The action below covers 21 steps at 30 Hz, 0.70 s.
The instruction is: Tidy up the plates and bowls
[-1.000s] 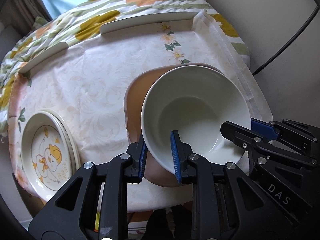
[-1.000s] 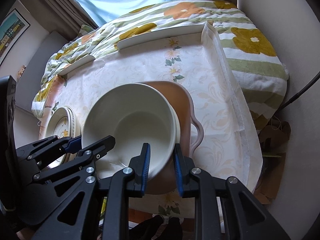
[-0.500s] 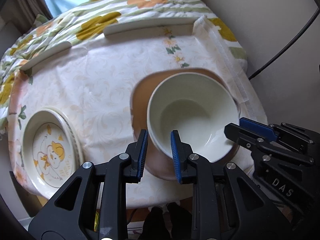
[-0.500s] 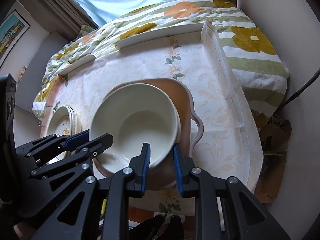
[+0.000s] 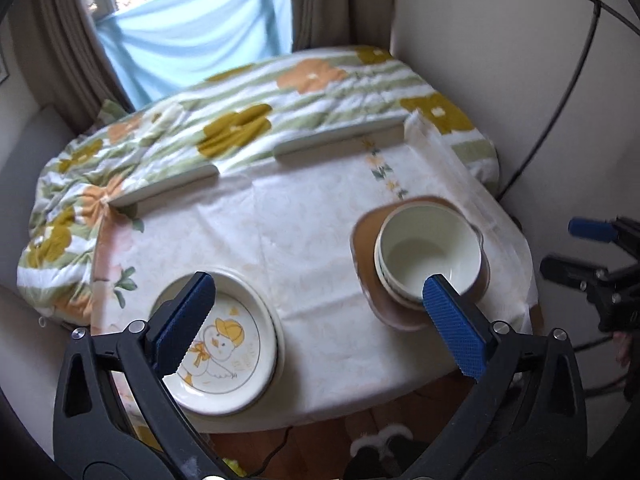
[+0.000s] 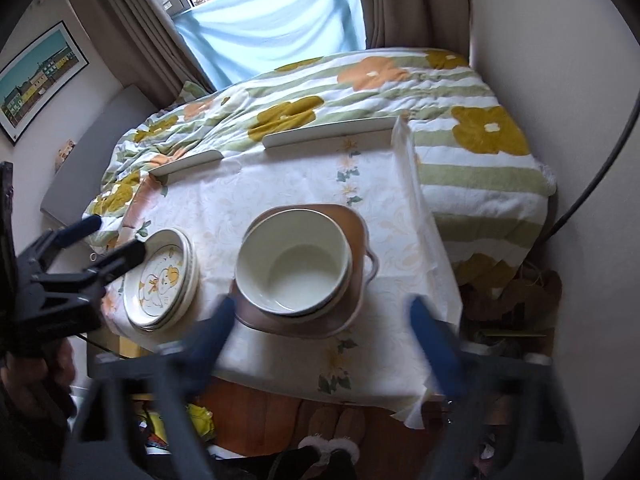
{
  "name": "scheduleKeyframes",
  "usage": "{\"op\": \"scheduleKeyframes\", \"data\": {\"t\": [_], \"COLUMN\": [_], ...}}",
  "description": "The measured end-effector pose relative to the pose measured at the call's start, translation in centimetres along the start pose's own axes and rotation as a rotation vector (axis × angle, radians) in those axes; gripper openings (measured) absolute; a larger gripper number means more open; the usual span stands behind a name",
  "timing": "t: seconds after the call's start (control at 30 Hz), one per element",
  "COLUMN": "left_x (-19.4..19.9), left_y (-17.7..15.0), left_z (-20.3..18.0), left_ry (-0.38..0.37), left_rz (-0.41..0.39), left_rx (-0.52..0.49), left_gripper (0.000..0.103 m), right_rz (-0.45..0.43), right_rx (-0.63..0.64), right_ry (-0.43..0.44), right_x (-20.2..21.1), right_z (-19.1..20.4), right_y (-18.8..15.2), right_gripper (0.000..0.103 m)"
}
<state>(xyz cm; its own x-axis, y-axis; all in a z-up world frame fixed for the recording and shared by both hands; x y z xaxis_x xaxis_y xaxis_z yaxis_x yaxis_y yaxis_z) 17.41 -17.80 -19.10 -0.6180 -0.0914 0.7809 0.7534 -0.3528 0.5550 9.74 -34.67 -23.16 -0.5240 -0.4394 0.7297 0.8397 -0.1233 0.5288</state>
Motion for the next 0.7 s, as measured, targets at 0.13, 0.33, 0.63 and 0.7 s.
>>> {"op": "scheduleKeyframes", "data": {"t": [0.13, 0.33, 0.63, 0.7], "left_x": [-1.8, -5.6, -12.1, -12.8], "left_y": [-1.8, -3.4, -4.7, -4.8], "left_z": [-0.9, -3.3, -6.5, -7.3], "left_ry": [-0.063, -0.096, -0.122, -0.141], "left_rz": [0.083, 0.189, 0.372, 0.399], "left_rx": [-0.048, -0.130, -0.203, -0.214], "left_gripper": [0.103, 0.103, 0.086, 0.078], "right_rz": [0.074, 0.201, 0.427, 0.479], "right_rx": [0.001, 0.035, 0.075, 0.083], "right_ry": [-0.082, -0.145, -0.072, -0.045], "right_x": [-0.3, -2.5, -9.6, -10.8], "right_z": [-1.3, -3.5, -5.9, -5.9], "right_y": [-0.9, -2.0, -2.3, -2.3], "right_gripper": [0.092, 0.092, 0.066, 0.061]}}
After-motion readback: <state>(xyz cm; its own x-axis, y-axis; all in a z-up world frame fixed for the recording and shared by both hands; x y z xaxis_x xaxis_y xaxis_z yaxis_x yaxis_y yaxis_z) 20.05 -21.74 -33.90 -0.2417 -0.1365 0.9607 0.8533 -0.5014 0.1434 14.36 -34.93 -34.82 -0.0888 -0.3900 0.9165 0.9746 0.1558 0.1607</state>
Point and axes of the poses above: each gripper's, at about its wrist camera, not at the fingertips, and x roughly against the way its jaws point, z to its left, y to its top, the point moved 8 cm from there along -x, roughly the way its jaws point, and after that the axes turned 15 degrees about y, right-handed, at the moved point
